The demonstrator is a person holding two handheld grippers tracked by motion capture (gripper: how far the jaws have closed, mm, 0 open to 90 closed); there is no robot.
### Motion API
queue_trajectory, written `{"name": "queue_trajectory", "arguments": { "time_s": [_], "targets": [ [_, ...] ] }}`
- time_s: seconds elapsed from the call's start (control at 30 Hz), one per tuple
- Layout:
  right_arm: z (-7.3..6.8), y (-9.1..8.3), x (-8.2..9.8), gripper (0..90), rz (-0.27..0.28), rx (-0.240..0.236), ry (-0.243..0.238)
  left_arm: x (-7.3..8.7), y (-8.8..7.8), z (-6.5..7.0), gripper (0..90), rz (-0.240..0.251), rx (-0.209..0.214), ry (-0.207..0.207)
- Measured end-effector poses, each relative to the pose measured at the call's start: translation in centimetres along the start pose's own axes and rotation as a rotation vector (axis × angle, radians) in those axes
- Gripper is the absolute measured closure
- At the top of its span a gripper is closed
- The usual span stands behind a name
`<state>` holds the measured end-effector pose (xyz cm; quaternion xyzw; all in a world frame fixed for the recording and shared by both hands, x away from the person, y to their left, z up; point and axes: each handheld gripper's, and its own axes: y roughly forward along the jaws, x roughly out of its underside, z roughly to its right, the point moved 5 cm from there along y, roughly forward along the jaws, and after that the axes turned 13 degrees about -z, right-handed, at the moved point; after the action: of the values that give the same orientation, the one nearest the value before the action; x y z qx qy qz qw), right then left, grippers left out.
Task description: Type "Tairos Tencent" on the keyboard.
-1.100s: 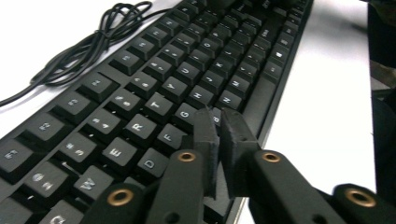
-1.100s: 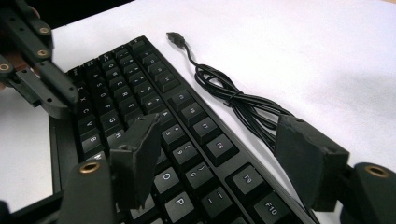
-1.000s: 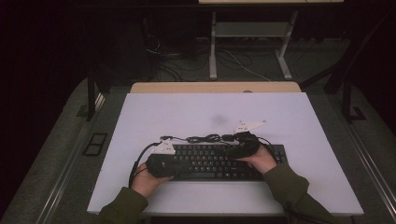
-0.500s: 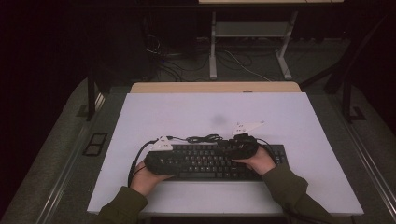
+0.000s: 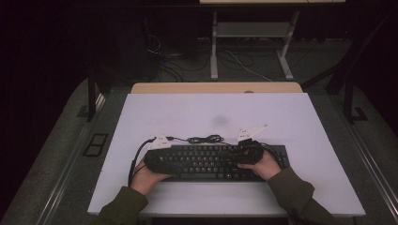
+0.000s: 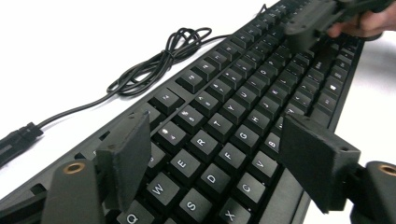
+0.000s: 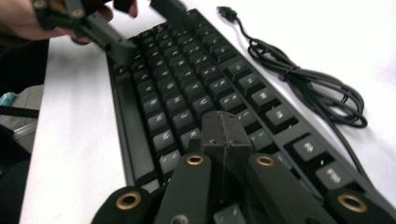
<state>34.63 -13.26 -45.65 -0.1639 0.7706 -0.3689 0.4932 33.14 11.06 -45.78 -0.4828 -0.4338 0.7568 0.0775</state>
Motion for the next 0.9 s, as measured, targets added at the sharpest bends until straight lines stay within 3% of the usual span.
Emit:
{"name": "queue_trajectory", "arguments": {
  "time_s": [0.47, 0.9],
  "targets": [
    [-1.0, -1.4, 2.6, 89.2, -0.045, 0.003, -0.02, -0.3, 0.3, 0.1, 22.2, -0.004, -0.001, 0.009],
    [-0.7, -1.7, 4.5, 89.2, -0.099, 0.048, -0.028, -0.4, 0.5, 0.2, 22.2, -0.01, -0.003, 0.015]
  ]
}}
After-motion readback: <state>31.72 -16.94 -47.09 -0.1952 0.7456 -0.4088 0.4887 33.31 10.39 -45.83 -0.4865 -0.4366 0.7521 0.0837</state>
